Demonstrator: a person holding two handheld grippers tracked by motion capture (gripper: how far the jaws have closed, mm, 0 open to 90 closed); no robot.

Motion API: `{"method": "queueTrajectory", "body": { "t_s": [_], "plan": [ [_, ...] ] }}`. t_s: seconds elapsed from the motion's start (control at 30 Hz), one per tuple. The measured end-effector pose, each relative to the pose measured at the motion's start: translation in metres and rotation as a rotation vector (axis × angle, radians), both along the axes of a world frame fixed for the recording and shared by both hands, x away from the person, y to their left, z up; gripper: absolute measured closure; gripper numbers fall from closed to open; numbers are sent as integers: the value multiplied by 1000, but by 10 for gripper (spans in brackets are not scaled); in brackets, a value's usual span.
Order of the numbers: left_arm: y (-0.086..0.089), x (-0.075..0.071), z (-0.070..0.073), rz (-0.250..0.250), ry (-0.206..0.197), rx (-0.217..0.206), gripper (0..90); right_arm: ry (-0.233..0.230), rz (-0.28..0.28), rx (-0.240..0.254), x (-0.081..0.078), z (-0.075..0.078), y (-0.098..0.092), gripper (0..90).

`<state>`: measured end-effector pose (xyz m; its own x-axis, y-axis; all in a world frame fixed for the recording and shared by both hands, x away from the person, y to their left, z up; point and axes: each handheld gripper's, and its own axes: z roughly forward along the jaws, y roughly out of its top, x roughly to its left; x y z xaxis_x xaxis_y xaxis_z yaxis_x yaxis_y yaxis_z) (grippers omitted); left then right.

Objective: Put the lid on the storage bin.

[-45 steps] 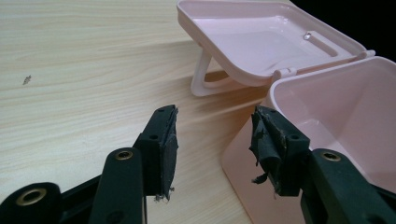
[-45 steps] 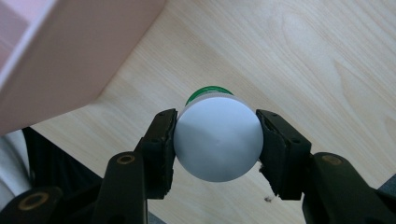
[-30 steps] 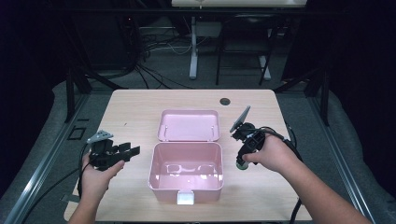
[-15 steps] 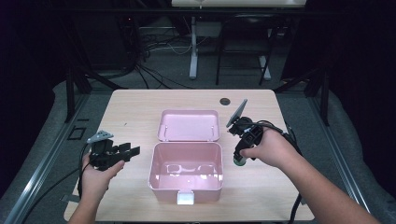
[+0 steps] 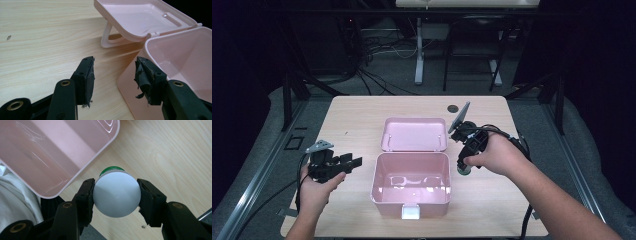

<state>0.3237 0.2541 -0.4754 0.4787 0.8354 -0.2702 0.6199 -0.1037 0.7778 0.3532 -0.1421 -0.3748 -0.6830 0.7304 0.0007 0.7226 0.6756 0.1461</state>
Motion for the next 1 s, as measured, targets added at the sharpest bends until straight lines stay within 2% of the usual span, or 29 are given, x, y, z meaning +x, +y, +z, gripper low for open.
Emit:
{"method": "queueTrajectory", "body": {
  "t_s": [0.43,1.0],
  "plan": [
    [1,0,0,-1,2,-5,497,-7,68,-2,-1,6,24,502],
    [2,1,-1,0,5,-9,497,4,180,-12,-1,-2,56,502]
  ]
}}
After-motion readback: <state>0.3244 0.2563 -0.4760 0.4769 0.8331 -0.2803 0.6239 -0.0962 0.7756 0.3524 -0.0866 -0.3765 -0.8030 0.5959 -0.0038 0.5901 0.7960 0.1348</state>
